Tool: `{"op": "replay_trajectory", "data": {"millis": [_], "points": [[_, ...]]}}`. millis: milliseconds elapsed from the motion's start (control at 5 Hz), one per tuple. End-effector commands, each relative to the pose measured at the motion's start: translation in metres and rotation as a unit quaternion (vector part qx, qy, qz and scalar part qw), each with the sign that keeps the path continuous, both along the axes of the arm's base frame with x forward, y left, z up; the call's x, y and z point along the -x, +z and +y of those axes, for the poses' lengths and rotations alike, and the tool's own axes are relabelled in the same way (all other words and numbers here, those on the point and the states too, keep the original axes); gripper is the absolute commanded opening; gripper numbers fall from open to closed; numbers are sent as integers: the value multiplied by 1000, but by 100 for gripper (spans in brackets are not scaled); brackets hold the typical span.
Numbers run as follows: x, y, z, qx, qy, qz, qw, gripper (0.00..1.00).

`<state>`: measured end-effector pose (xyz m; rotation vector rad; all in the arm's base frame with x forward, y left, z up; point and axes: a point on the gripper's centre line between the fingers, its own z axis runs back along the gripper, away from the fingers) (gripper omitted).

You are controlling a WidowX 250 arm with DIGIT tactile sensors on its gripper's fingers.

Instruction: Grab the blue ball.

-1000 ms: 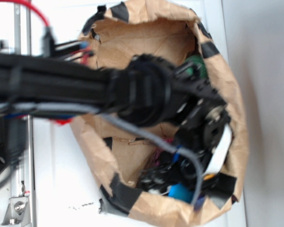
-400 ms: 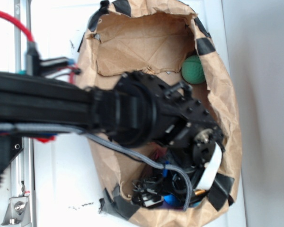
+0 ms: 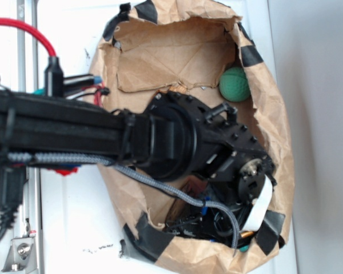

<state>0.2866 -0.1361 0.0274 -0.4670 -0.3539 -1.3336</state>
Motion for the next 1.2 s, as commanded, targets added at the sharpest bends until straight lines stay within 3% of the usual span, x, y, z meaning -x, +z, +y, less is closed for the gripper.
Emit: {"op": "replay_trajectory", "data": {"millis": [0,200,400,600,800,1000], "points": [[29,69,3,-14,83,-50,995,0],[30,90,22,-105,202,-46,973,0],[29,98,39,-170,309,20,936,0],[19,105,59,-191,408,112,886,0],[9,115,76,-178,511,151,827,0],[2,123,87,-148,616,145,760,0]]}}
